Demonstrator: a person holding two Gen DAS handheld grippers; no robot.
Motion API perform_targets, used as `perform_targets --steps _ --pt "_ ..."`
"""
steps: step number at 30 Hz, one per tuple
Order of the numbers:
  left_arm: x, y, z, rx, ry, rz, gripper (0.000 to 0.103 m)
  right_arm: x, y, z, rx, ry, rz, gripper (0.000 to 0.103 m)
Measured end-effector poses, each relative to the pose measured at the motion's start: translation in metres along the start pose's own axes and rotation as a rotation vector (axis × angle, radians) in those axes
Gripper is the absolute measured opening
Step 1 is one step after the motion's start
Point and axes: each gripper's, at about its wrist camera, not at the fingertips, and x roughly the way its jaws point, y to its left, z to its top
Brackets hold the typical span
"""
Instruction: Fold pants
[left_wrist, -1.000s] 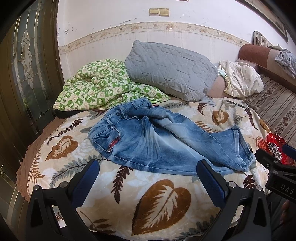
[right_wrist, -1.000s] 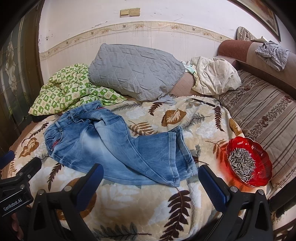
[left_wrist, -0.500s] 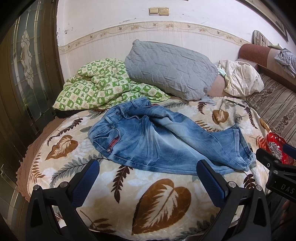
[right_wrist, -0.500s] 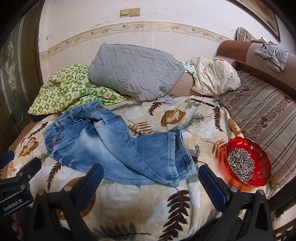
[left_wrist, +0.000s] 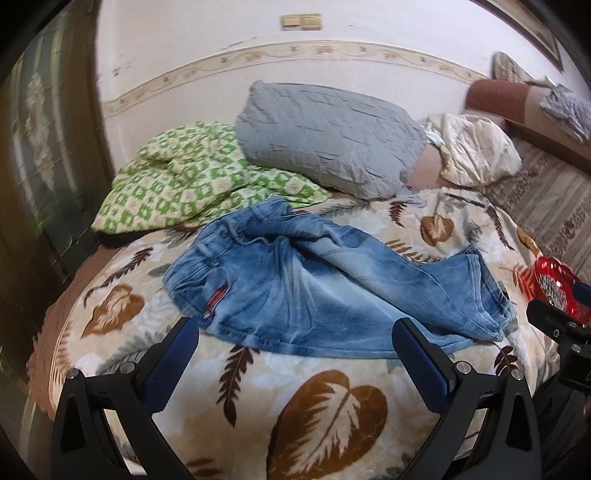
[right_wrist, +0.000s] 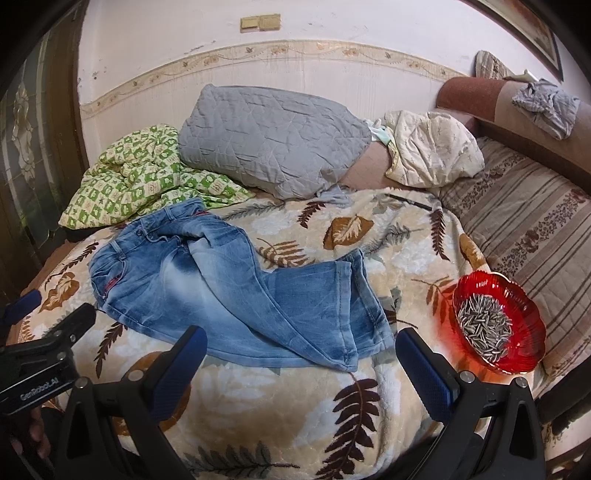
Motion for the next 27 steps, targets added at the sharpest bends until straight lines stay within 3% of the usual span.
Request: perform_targets --steps 2,5,8,11,14,18,24,26,27 --pt "0.007 -0.002 0.008 0.045 -0.006 -0.056 0.103 0.005 -0.004 0.0 0.002 0.022 0.017 0.103" --pt "0.029 -0.014 0.021 0.167 0.03 -0.147 0.103 0.014 -0.023 -0.005 0.042 0.031 0.115 0.103" --pt "0.064 -0.032 0.034 0.254 0.139 -0.285 0.103 0.029 -0.04 -0.006 0.059 0.064 0.143 0.103" --pt "0.099 -0.052 0.041 0.29 0.22 -0.335 0.103 0.049 -0.058 -0.008 0.083 0.12 0.172 0.103" --pt "0.137 -0.071 0.047 0.246 0.324 -0.378 0.103 0.057 -0.069 -0.013 0.097 0.137 0.184 0.103" --pt "0.175 -0.089 0.053 0.089 0.469 -0.444 0.103 0.055 -0.069 -0.023 0.055 0.122 0.176 0.103" --pt "0.2 -0.104 0.071 -0.002 0.541 -0.382 0.103 0.056 -0.064 -0.03 0.003 0.111 0.189 0.103" --pt "0.206 -0.107 0.074 0.001 0.575 -0.359 0.094 0.059 -0.063 -0.03 -0.007 0.115 0.193 0.103" --pt "0.208 -0.112 0.074 0.017 0.594 -0.352 0.074 0.06 -0.063 -0.03 -0.014 0.115 0.199 0.103"
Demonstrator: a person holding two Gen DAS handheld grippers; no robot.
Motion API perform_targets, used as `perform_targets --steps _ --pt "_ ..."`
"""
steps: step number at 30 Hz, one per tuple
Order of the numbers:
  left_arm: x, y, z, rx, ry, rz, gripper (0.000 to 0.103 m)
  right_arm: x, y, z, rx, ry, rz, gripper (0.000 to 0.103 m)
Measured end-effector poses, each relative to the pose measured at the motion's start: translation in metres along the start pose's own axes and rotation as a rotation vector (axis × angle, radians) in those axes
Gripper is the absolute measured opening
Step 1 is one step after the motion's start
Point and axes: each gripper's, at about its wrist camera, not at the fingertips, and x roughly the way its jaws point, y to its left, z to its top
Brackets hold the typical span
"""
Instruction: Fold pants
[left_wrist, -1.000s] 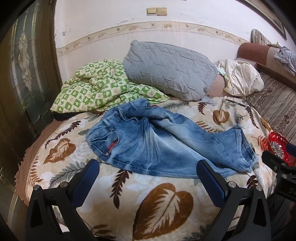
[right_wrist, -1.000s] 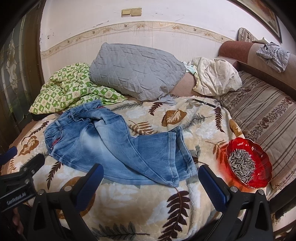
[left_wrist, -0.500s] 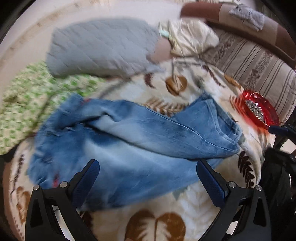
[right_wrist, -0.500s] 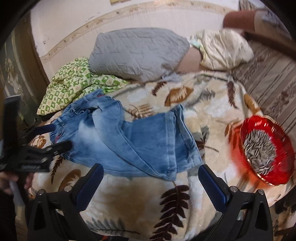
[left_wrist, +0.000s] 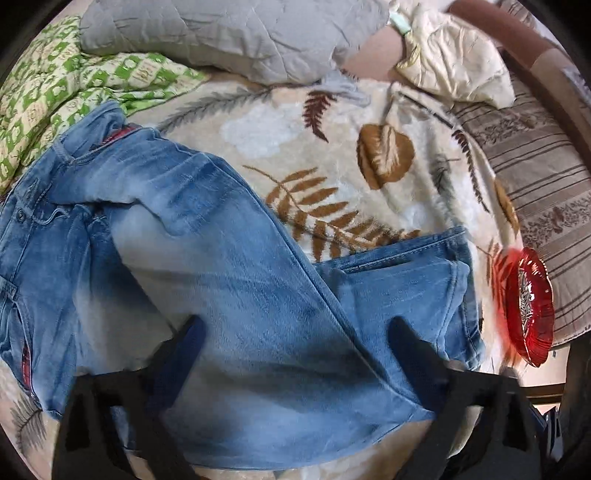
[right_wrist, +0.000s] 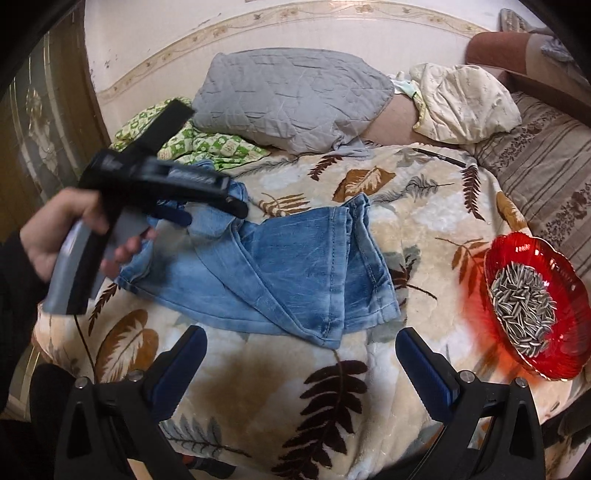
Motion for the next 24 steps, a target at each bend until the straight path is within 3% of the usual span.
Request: perform_targets --steps 1,2,3,4,6,11,16,17,18,19,20,24 --pt "0.005 0.0 0.003 0.016 0.022 0.014 0.059 0.002 0.0 0.001 -0.01 -0.004 0.007 0.103" --pt "0.014 -0.003 0.004 0.047 0.055 0.028 0.028 0.005 0.001 0.003 -0.027 -0.007 0.013 0.103" --pt "0.021 -0.004 0.005 0.069 0.085 0.025 0.005 0.008 0.003 0.004 -0.041 -0.006 0.013 0.102" --pt "0.029 -0.007 0.002 0.095 0.121 0.025 0.004 0.012 0.005 0.006 -0.069 -0.001 0.01 0.102" --pt "0.031 -0.008 -0.002 0.12 0.106 0.041 0.004 0.02 0.009 0.009 -0.132 0.011 0.013 0.096" --pt "0.018 -0.001 -0.009 0.093 0.071 -0.001 0.003 0.05 0.026 0.011 -0.37 0.096 0.029 0.071" --pt "0.009 0.012 -0.012 0.06 0.057 -0.041 0.003 0.085 0.031 0.014 -0.473 0.155 0.016 0.071" --pt "0.006 0.018 -0.015 0.057 0.055 -0.048 0.003 0.091 0.03 0.014 -0.483 0.168 0.023 0.067" --pt "0.004 0.02 -0.016 0.053 0.051 -0.054 0.003 0.097 0.031 0.012 -0.493 0.183 0.025 0.056" --pt "0.003 0.023 -0.017 0.052 0.046 -0.059 0.003 0.106 0.03 0.012 -0.487 0.223 0.031 0.022" --pt "-0.002 0.025 -0.018 0.05 0.035 -0.073 0.003 0.107 0.026 0.012 -0.456 0.237 0.046 0.012" --pt "-0.029 0.021 -0.013 0.065 -0.043 -0.128 0.003 0.09 0.027 0.022 -0.435 0.194 0.049 0.008"
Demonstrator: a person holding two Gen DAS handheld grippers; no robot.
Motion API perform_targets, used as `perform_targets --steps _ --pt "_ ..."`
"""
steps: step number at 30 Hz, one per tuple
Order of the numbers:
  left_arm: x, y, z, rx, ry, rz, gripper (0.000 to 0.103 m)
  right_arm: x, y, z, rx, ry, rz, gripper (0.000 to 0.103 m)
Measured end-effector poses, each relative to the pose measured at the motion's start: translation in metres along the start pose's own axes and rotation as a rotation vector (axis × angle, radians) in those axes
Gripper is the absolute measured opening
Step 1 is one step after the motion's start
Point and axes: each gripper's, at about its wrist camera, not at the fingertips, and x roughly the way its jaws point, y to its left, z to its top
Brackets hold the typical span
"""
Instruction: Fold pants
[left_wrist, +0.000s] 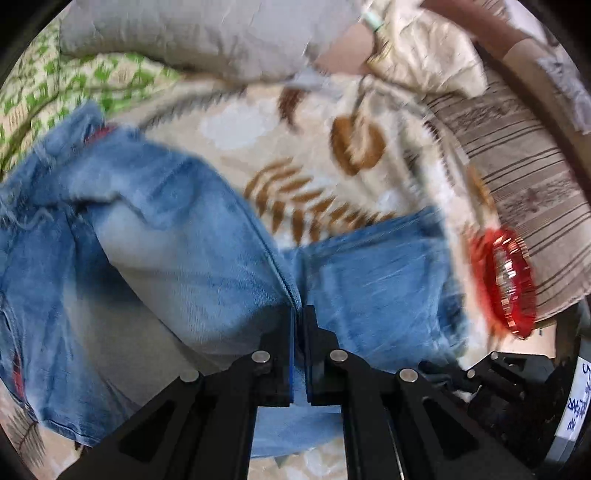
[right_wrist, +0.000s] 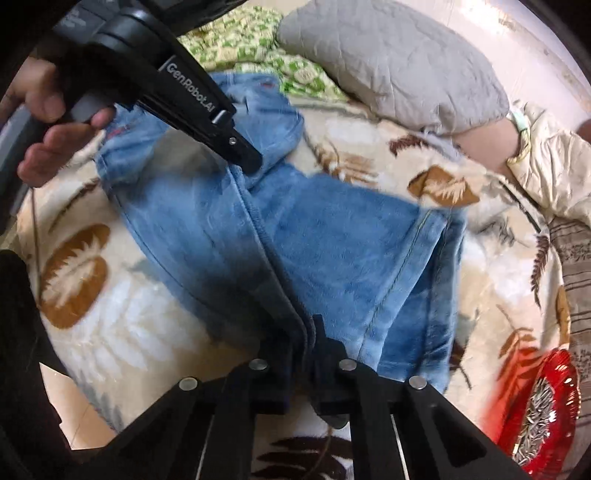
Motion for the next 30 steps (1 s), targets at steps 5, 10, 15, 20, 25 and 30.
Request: perform_targets --steps 5,10,15,20,25,30 --pt "-0.049 -0.008 0.029 0.015 -0.141 -0.07 0.003 -0.043 -0.02 0.028 0.032 -0.085 0.022 0.008" --pt "-0.056 -0.01 0.087 -0.002 -0.227 -0.101 0.003 -0.06 -0.088 0.083 0.182 -0.13 0.05 0.008" --pt "-0.021 -0.011 0.148 -0.039 -0.249 -0.094 0.004 -0.033 -0.156 0.136 0.314 -0.09 0.033 0.008" --pt "0.032 -0.001 0.184 -0.108 -0.197 -0.089 0.004 0.033 -0.211 0.155 0.439 0.03 0.002 0.008" --pt "0.085 0.004 0.183 -0.131 -0.103 -0.017 0.005 0.097 -0.235 0.137 0.541 0.134 -0.006 0.009" --pt "0.076 -0.003 0.167 -0.071 -0.084 0.012 0.096 0.093 -0.239 0.121 0.563 0.146 -0.017 0.066"
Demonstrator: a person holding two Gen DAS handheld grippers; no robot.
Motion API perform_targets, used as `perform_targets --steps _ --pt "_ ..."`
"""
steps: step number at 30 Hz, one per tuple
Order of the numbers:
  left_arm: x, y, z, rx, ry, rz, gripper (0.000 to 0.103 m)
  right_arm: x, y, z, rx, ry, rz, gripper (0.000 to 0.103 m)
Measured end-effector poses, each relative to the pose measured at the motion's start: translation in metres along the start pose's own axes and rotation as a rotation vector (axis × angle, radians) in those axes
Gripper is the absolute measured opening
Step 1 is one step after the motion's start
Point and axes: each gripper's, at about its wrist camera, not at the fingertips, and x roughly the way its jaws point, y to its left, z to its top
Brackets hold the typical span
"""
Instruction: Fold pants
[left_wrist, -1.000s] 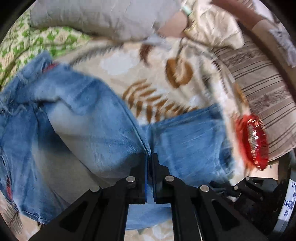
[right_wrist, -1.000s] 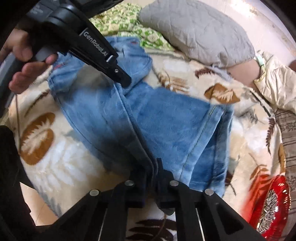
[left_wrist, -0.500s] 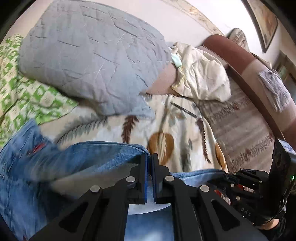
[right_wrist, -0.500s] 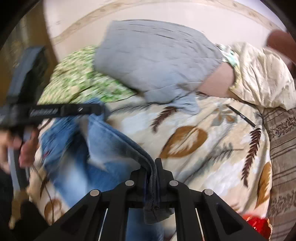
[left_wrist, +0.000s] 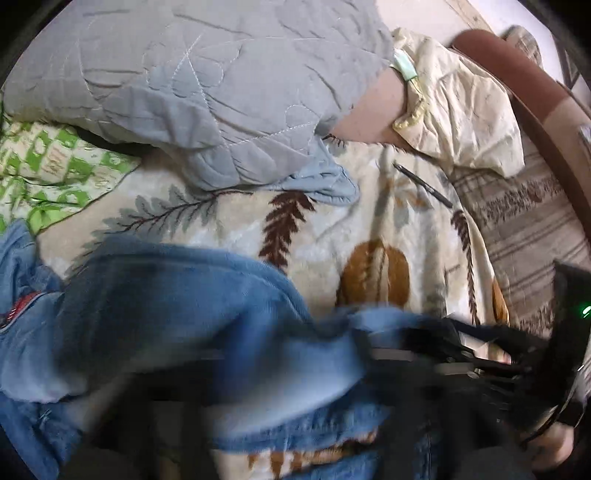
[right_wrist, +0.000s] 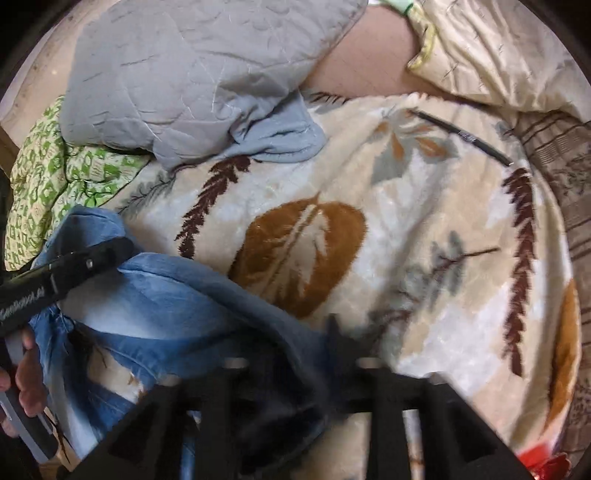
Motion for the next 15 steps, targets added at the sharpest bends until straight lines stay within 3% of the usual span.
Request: perform_targets --steps 1,4,9,15 --pt "-0.013 0.002 -0.004 -0.01 -0.036 0.0 0.1 -0.013 -0.002 -0.004 0.004 -0.036 0.012 0.085" --pt "-0.05 0.01 -0.016 -0.021 -0.078 -0.043 0.1 -0.058 -0.006 -0.016 -0.001 -0.145 0.048 0.086" --pt "-0.112 0.034 -0.05 -0.046 -0.138 -0.068 0.1 -0.104 0.009 -0.023 -0.048 -0.213 0.048 0.088" --pt "-0.19 0.109 -0.116 -0.085 -0.258 0.091 0.1 -0.129 0.04 -0.029 -0.088 -0.227 0.079 0.089"
